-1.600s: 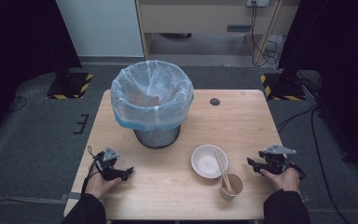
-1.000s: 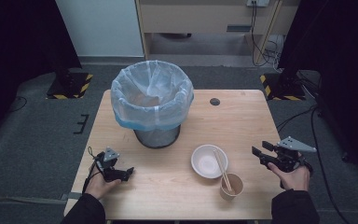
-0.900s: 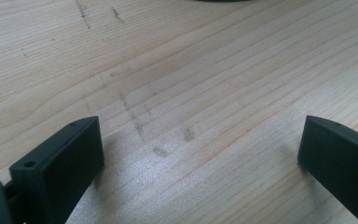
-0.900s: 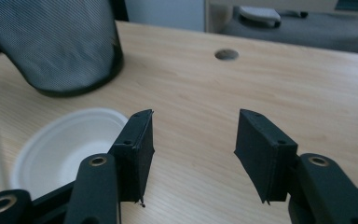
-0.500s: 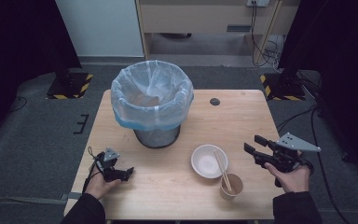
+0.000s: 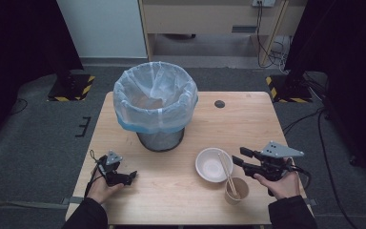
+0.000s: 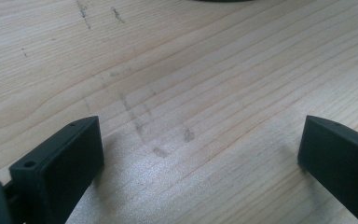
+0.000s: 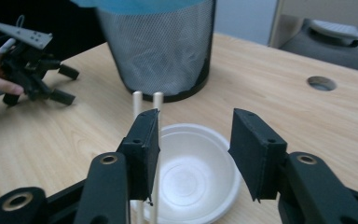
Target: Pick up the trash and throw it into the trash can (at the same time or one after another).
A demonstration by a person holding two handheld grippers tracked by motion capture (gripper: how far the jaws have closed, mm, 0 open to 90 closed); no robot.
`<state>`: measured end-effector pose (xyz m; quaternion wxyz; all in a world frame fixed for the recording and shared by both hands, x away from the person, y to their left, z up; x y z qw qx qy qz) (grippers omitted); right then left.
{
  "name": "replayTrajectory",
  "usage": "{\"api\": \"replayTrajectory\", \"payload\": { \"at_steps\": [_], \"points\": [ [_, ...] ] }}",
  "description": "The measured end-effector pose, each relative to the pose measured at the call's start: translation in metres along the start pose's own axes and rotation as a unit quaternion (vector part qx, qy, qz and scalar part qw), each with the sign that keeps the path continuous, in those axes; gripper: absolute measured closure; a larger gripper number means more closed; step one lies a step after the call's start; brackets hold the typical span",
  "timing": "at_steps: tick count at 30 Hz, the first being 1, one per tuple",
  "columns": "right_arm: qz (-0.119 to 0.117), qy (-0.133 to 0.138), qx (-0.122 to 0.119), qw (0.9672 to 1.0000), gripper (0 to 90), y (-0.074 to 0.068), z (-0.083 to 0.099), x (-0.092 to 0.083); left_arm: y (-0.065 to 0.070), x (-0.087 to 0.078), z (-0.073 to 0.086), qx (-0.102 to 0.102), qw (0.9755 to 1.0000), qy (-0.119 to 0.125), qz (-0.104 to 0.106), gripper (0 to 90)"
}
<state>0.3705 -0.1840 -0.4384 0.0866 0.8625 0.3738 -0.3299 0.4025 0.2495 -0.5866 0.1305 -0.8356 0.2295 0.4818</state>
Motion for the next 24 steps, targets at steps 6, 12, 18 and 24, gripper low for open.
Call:
{"api": "replayTrajectory", "payload": {
  "at_steps": [6, 12, 18, 24],
  "points": [
    [-0.016, -0.01, 0.008, 0.9998, 56.9, -0.003, 0.007, 0.011, 0.0, 0.0, 0.0, 0.0, 1.0, 0.0, 0.0, 0.0],
    [-0.031, -0.013, 0.014, 0.9993, 60.1, -0.004, 0.01, 0.014, 0.0, 0.0, 0.0, 0.0, 1.0, 0.0, 0.0, 0.0],
    [-0.04, -0.028, 0.009, 0.9988, 64.7, -0.008, 0.013, 0.017, 0.0, 0.0, 0.0, 0.0, 1.0, 0.0, 0.0, 0.0],
    [-0.048, -0.04, 0.003, 0.998, 68.1, -0.011, 0.016, 0.022, 0.0, 0.0, 0.0, 0.0, 1.0, 0.0, 0.0, 0.0]
  ]
}}
Point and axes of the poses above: each handheld gripper's, and its own axes: x roughly forward along the jaws, z roughly out of its underside, y roughly to its right, the point moved 7 cm from there along x, roughly forward along the jaws, and after that the axes turned 14 degrees about -y, right-handed, at the moved point
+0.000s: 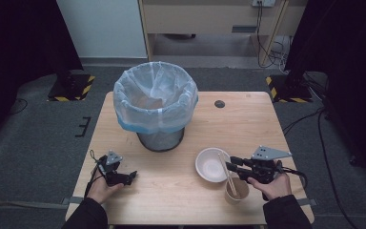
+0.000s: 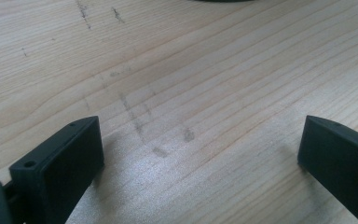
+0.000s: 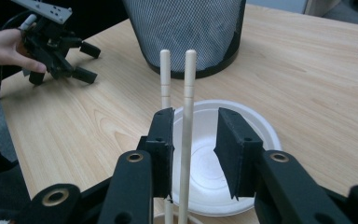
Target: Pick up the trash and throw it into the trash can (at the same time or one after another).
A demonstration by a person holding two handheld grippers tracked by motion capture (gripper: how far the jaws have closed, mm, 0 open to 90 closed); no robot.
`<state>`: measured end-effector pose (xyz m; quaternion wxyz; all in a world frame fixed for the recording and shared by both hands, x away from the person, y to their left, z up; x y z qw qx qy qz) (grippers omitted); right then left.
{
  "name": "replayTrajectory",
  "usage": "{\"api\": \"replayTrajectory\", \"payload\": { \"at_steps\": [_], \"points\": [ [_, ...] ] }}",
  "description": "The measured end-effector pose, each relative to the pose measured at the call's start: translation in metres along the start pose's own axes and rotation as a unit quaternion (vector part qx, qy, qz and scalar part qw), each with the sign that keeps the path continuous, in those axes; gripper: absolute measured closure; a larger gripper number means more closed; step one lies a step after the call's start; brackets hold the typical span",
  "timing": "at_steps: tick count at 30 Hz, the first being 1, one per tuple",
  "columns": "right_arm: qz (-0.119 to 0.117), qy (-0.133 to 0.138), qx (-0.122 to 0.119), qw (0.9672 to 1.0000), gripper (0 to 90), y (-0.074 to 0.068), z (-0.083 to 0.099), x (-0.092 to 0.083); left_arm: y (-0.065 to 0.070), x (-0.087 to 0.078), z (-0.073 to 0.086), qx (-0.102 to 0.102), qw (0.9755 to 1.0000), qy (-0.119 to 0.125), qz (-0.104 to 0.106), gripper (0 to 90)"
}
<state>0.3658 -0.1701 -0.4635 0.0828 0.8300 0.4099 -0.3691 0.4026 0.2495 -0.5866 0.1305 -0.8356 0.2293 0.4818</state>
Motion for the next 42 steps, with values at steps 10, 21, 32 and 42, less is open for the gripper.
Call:
{"api": "replayTrajectory", "payload": {
  "at_steps": [10, 21, 32, 42],
  "points": [
    [-0.006, -0.015, -0.002, 0.9999, 72.0, 0.0, 0.005, 0.006, 0.0, 0.0, 0.0, 0.0, 1.0, 0.0, 0.0, 0.0],
    [-0.015, -0.034, 0.004, 0.9993, 76.0, 0.001, 0.011, 0.011, 0.0, 0.0, 0.0, 0.0, 1.0, 0.0, 0.0, 0.0],
    [-0.02, -0.044, 0.002, 0.9988, 84.8, 0.0, 0.012, 0.011, 0.0, 0.0, 0.0, 0.0, 1.0, 0.0, 0.0, 0.0],
    [-0.028, -0.039, 0.006, 0.9988, 85.7, 0.0, 0.011, 0.007, 0.0, 0.0, 0.0, 0.0, 1.0, 0.0, 0.0, 0.0]
  ]
}}
Point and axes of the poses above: each handheld gripper's, and its own axes: x roughly forward along the jaws, z roughly out of its underside, y roughly to its right, the point moved 7 cm from there along x, roughly forward along the jaws, and after that the axes turned 14 degrees about -y, right-handed, at the moved point
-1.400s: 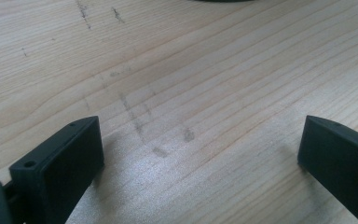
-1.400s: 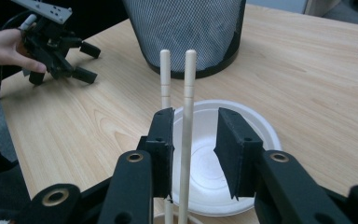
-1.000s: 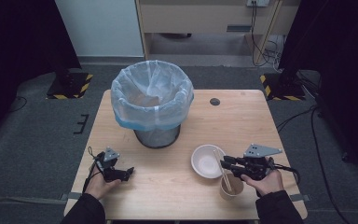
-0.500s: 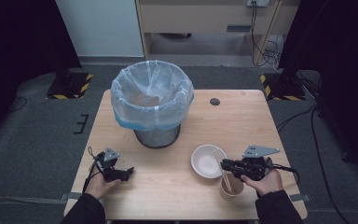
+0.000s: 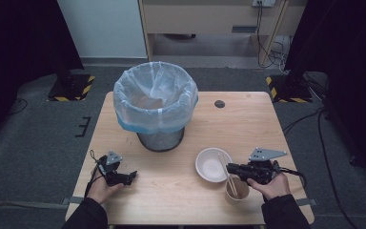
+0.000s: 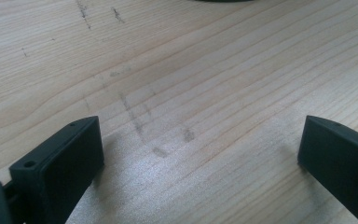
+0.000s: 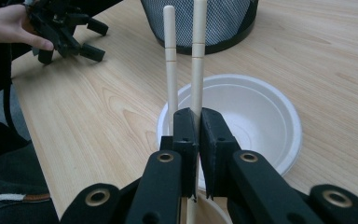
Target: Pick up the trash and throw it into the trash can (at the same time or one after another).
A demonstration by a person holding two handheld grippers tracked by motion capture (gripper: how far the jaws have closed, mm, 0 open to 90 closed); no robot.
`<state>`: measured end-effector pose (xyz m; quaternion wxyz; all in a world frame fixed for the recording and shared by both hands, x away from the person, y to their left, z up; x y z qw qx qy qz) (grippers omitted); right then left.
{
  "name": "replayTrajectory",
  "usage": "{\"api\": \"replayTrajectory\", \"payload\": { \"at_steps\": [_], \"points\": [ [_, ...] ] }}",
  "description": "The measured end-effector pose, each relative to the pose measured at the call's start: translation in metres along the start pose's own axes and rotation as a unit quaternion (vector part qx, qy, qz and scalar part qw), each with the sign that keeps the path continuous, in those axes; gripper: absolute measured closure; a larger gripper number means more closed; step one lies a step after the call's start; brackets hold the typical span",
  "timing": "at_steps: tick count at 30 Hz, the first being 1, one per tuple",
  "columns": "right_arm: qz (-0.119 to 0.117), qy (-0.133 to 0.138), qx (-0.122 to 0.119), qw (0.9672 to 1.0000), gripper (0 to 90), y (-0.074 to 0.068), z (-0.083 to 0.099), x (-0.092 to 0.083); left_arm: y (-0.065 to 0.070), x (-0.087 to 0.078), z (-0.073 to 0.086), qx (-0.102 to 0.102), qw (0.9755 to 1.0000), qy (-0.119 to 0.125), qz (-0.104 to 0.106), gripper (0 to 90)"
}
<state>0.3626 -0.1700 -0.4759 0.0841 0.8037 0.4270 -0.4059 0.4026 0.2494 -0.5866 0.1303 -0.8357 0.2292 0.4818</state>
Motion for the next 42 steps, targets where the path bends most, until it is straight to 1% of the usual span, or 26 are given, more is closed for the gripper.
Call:
{"api": "replayTrajectory", "payload": {
  "at_steps": [3, 4, 6, 10, 12, 14, 15, 17, 18, 21, 25, 26, 27, 28, 29, 30, 31, 32, 33, 34, 35, 36, 37, 38, 39, 42],
  "points": [
    [0.0, 0.005, 0.0, 1.0, 85.7, 0.0, -0.001, -0.003, 0.0, 0.0, 0.0, 0.0, 1.0, 0.0, 0.0, 0.0],
    [-0.001, 0.013, 0.002, 0.9999, 85.7, 0.001, -0.003, -0.006, 0.0, 0.0, 0.0, 0.0, 1.0, 0.0, 0.0, 0.0],
    [0.0, 0.017, 0.003, 0.9999, 85.7, 0.001, -0.004, -0.008, 0.0, 0.0, 0.0, 0.0, 1.0, 0.0, 0.0, 0.0],
    [0.004, 0.04, 0.009, 0.9992, 85.7, 0.004, -0.008, -0.017, 0.0, 0.0, 0.0, 0.0, 1.0, 0.001, 0.0, 0.0],
    [0.004, 0.044, 0.01, 0.999, 85.6, 0.005, -0.009, -0.019, 0.0, 0.0, 0.0, 0.0, 1.0, 0.001, 0.0, 0.0],
    [0.004, 0.062, 0.015, 0.9979, 85.7, 0.005, -0.013, -0.026, 0.0, 0.0, 0.0, 0.0, 1.0, 0.0, 0.0, 0.0],
    [0.004, 0.062, 0.015, 0.9979, 85.7, 0.005, -0.013, -0.026, 0.0, 0.0, 0.0, 0.0, 1.0, 0.0, 0.0, 0.0],
    [0.004, 0.077, 0.016, 0.9969, 85.6, 0.006, -0.016, -0.031, 0.0, 0.0, 0.0, 0.0, 1.0, 0.001, 0.0, 0.0],
    [0.007, 0.09, 0.018, 0.9957, 85.7, 0.007, -0.018, -0.037, 0.0, 0.0, 0.0, 0.0, 1.0, 0.0, 0.0, 0.0],
    [0.011, 0.105, 0.02, 0.9943, 85.6, 0.008, -0.021, -0.043, 0.0, 0.0, 0.0, 0.0, 1.0, 0.001, 0.0, 0.0],
    [0.02, 0.139, 0.031, 0.9895, 85.6, 0.013, -0.025, -0.054, 0.0, 0.0, 0.0, 0.0, 1.0, 0.001, 0.0, 0.0],
    [0.026, 0.156, 0.037, 0.9867, 85.7, 0.016, -0.027, -0.06, 0.0, 0.0, 0.0, 0.0, 1.0, 0.0, 0.0, 0.0],
    [0.026, 0.156, 0.037, 0.9867, 85.7, 0.016, -0.027, -0.06, 0.0, 0.0, 0.0, 0.0, 1.0, 0.0, 0.0, 0.0],
    [0.034, 0.169, 0.042, 0.9841, 85.6, 0.018, -0.029, -0.065, 0.0, 0.0, 0.0, 0.0, 1.0, 0.0, 0.0, 0.0],
    [0.034, 0.169, 0.042, 0.9841, 85.6, 0.018, -0.029, -0.065, 0.0, 0.0, 0.0, 0.0, 1.0, 0.0, 0.0, 0.0],
    [0.043, 0.182, 0.041, 0.9816, 85.7, 0.019, -0.031, -0.07, 0.0, 0.0, 0.0, 0.0, 1.0, 0.001, 0.0, 0.0],
    [0.043, 0.182, 0.041, 0.9816, 85.7, 0.019, -0.031, -0.07, 0.0, 0.0, 0.0, 0.0, 1.0, 0.001, 0.0, 0.0],
    [0.046, 0.198, 0.045, 0.978, 85.7, 0.019, -0.034, -0.075, 0.0, 0.0, 0.0, 0.0, 1.0, 0.0, 0.0, 0.0],
    [0.046, 0.198, 0.045, 0.978, 85.7, 0.019, -0.034, -0.075, 0.0, 0.0, 0.0, 0.0, 1.0, 0.0, 0.0, 0.0],
    [0.052, 0.214, 0.048, 0.9744, 85.7, 0.021, -0.037, -0.08, 0.0, 0.0, 0.0, 0.0, 1.0, 0.0, 0.0, 0.0],
    [0.052, 0.214, 0.048, 0.9744, 85.7, 0.021, -0.037, -0.08, 0.0, 0.0, 0.0, 0.0, 1.0, 0.0, 0.0, 0.0],
    [0.054, 0.231, 0.054, 0.9698, 85.8, 0.023, -0.04, -0.085, 0.0, 0.0, 0.0, 0.0, 1.0, 0.001, 0.0, 0.0],
    [0.054, 0.231, 0.054, 0.9698, 85.8, 0.023, -0.04, -0.085, 0.0, 0.0, 0.0, 0.0, 1.0, 0.001, 0.0, 0.0],
    [0.056, 0.249, 0.059, 0.965, 85.8, 0.024, -0.044, -0.092, 0.001, 0.0, -0.001, -0.001, 1.0, 0.0, 0.0, 0.0],
    [0.056, 0.249, 0.059, 0.965, 85.8, 0.024, -0.044, -0.092, 0.001, 0.0, -0.001, -0.001, 1.0, 0.0, 0.0, 0.0],
    [0.06, 0.274, 0.06, 0.958, 85.8, 0.025, -0.053, -0.102, 0.001, 0.001, -0.001, -0.002, 1.0, 0.0, -0.001, 0.0]
  ]
}}
Point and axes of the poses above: each handheld gripper's, and its own axes: x roughly forward along the jaws, z roughly out of its underside, y roughly to its right, the point moved 7 cm from there along x, roughly forward along the jaws, and after that the axes turned 14 degrees about -y, right-handed, at the moved point
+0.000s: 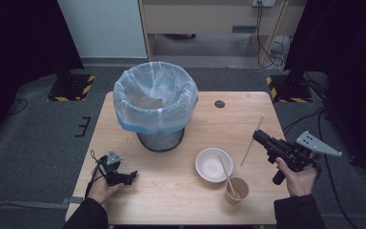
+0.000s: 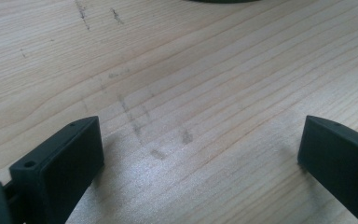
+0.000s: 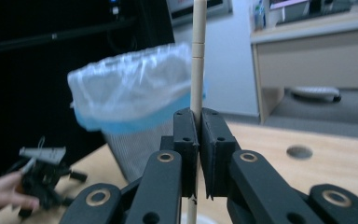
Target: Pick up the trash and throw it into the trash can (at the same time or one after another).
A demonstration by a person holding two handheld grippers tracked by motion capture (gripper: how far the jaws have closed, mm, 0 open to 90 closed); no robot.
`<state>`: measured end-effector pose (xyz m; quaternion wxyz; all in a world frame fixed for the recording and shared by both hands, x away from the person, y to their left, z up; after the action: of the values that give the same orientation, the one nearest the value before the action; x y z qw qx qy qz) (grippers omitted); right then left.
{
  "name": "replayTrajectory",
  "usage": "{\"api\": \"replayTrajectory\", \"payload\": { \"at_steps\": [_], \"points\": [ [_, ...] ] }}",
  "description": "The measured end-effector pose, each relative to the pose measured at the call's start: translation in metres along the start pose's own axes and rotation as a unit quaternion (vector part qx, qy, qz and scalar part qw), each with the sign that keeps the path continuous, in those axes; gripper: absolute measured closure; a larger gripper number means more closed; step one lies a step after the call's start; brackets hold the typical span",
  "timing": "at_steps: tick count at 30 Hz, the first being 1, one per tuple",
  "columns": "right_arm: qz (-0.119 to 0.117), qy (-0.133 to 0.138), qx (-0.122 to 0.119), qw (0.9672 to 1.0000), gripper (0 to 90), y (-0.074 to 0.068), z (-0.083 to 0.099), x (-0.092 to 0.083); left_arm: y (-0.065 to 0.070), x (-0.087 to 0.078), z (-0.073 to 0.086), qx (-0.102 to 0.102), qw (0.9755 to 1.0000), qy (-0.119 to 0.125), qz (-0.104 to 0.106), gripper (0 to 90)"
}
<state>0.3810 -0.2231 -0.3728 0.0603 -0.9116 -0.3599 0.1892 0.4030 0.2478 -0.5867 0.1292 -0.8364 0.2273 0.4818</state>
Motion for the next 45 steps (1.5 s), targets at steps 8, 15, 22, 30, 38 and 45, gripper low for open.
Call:
{"api": "replayTrajectory", "payload": {
  "at_steps": [8, 15, 22, 30, 38, 45],
  "points": [
    [0.004, 0.054, -0.01, 0.9985, 85.8, -0.01, -0.037, 0.012, 0.0, 0.0, 0.0, -0.001, 1.0, 0.0, -0.001, 0.0],
    [0.001, 0.089, -0.014, 0.9959, 85.8, -0.022, -0.07, 0.029, 0.0, 0.0, 0.0, -0.001, 1.0, 0.0, 0.0, 0.0],
    [-0.004, 0.107, -0.024, 0.994, 85.8, -0.035, -0.098, 0.048, 0.0, 0.0, 0.0, -0.001, 1.0, 0.0, 0.0, 0.0],
    [-0.009, 0.132, -0.031, 0.9907, 85.8, -0.049, -0.129, 0.061, 0.0, 0.0, 0.0, -0.001, 1.0, 0.0, 0.0, 0.0],
    [-0.019, 0.148, -0.037, 0.9882, 85.8, -0.069, -0.151, 0.086, 0.0, 0.0, 0.0, -0.001, 1.0, 0.001, 0.0, 0.0],
    [-0.026, 0.155, -0.034, 0.9869, 85.8, -0.079, -0.165, 0.104, 0.0, 0.0, 0.0, -0.001, 1.0, 0.001, 0.0, 0.0]
  ]
}}
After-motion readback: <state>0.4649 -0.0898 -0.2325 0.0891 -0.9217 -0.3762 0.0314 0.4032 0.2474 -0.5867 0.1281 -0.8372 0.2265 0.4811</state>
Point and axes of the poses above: each handheld gripper's, and its own axes: x roughly forward along the jaws, z roughly out of its underside, y roughly to its right, the point moved 7 cm from there along x, roughly forward along the jaws, and after that the axes turned 14 degrees about -y, right-handed, at the moved point
